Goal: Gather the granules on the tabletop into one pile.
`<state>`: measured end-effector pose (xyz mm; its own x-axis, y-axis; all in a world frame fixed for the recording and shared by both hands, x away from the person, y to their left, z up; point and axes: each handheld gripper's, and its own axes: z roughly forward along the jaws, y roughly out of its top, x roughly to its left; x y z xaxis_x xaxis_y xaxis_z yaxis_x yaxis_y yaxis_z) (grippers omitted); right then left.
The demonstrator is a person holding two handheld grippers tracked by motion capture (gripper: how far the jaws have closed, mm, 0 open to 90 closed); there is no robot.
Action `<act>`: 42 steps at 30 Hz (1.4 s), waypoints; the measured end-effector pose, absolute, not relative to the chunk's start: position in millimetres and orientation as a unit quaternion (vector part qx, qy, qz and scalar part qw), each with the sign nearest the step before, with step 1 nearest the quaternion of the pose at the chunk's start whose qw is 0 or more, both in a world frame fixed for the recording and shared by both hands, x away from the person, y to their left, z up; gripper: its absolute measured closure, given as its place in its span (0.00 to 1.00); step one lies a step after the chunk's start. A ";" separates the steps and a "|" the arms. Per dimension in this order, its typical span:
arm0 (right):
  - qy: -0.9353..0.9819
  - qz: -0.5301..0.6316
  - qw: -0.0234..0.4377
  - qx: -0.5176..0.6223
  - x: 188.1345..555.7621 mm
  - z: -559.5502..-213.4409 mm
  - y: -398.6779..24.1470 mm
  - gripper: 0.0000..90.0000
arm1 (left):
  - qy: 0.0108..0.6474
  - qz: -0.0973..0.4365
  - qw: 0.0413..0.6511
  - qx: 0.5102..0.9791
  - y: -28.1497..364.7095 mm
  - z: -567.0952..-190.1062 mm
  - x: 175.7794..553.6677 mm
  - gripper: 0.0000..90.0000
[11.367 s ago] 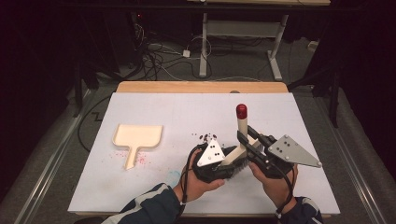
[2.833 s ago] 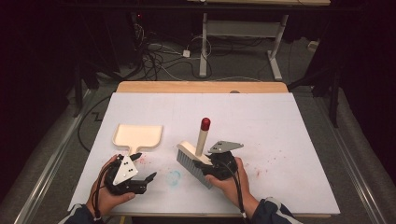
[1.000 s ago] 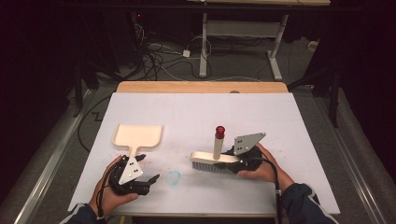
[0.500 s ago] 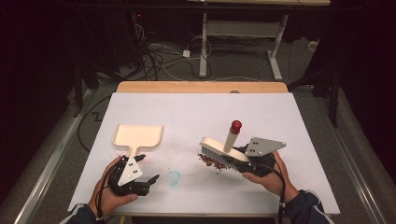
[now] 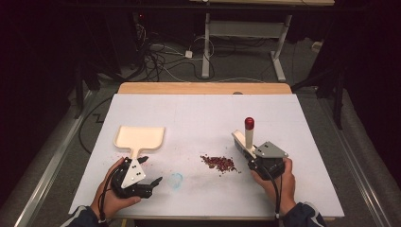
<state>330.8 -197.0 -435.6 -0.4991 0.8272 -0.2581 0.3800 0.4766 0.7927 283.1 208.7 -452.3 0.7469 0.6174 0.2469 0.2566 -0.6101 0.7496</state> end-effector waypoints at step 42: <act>0.852 0.474 0.172 0.143 301.2 -404.9 -170.1 0.75 | 0.257 0.267 0.357 0.857 215.3 -448.6 280.5 0.22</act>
<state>301.2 -170.1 -404.9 -0.9002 0.4062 -0.1574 0.0807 0.5106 0.8560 280.5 215.3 -448.6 0.7250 0.6318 0.2743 0.2497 -0.6122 0.7502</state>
